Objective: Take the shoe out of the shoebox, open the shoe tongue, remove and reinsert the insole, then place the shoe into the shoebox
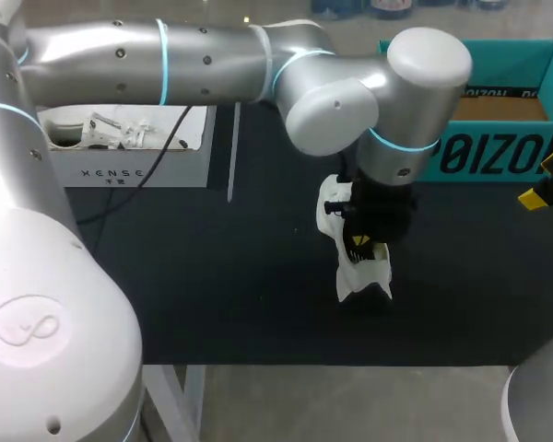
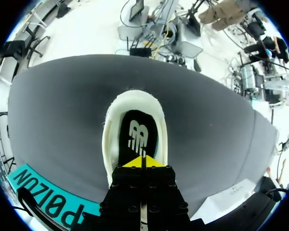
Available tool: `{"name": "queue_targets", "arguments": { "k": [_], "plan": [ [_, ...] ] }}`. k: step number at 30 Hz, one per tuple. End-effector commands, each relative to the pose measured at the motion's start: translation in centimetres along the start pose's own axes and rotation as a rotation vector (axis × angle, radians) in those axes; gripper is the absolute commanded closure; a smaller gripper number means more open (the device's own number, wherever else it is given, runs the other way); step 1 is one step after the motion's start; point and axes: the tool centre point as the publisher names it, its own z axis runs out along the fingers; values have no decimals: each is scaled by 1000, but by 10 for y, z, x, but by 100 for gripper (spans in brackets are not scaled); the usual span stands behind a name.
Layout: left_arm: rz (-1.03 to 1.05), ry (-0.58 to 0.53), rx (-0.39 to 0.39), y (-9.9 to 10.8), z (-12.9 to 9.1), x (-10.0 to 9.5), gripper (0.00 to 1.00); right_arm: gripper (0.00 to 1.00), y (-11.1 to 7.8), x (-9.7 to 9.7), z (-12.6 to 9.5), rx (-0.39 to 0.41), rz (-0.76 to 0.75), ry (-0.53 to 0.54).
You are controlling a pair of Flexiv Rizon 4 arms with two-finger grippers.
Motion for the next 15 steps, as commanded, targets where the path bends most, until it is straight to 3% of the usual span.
{"name": "queue_targets", "arguments": {
  "k": [1,15],
  "plan": [
    [-27,-3,-45,1,3,0,100,0,2,-2,1,5,1,3],
    [-167,-23,-181,1,18,9,100,0,2,-2,1,5,1,3]
  ]
}}
